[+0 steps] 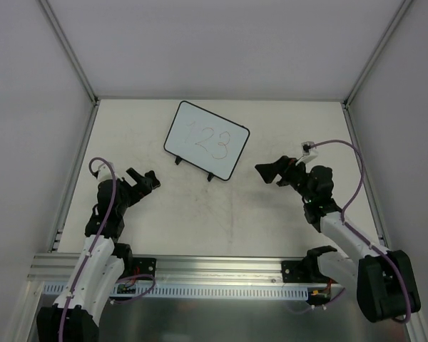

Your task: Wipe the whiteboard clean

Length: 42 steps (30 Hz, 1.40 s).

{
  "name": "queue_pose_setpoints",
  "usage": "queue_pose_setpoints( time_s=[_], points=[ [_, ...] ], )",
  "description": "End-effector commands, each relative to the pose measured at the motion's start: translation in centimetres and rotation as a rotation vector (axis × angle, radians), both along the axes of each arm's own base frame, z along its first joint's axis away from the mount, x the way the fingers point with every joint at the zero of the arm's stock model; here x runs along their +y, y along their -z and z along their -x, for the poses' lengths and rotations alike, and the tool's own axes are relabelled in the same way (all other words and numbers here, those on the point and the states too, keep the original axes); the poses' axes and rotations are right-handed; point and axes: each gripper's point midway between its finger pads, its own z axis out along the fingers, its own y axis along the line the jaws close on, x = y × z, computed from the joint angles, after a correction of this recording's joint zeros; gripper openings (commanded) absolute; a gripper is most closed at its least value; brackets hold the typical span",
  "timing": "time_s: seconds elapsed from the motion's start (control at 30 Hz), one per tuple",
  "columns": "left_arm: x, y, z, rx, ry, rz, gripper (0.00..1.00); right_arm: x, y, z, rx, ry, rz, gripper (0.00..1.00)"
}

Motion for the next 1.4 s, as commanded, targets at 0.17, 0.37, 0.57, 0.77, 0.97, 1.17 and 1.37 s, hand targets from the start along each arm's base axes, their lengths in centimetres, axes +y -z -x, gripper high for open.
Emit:
queue_pose_setpoints(
  time_s=[0.17,0.37,0.57,0.77,0.97,1.17,1.37],
  points=[
    [0.2,-1.9,-0.7,-0.037,0.0,-0.017,0.99,2.8,-5.3,-4.0,-0.196,-0.086,-0.16,0.91],
    [0.3,-2.1,-0.5,-0.058,0.003,-0.025,0.99,4.5,-4.9,-7.0,-0.204,-0.145,-0.255,0.82],
    [0.3,-2.0,-0.5,-0.057,0.005,-0.029,0.99,5.2,-3.8,-9.9,-0.202,-0.143,-0.242,0.79],
    [0.4,-1.6,-0.6,-0.032,0.001,-0.03,0.99,5.6,-2.9,-11.9,-0.2,-0.141,-0.251,0.77],
    [0.2,-1.2,-0.9,0.003,0.019,-0.035,0.99,6.1,-1.7,-13.3,-0.191,-0.15,-0.241,0.71],
    [0.5,-0.7,-1.2,0.04,-0.001,-0.042,0.99,6.8,-1.3,-14.3,-0.185,-0.184,-0.257,0.55],
    [0.4,-0.2,-1.9,0.106,0.003,-0.046,0.99,7.4,-0.6,-14.7,-0.181,-0.214,-0.274,0.43]
  ],
)
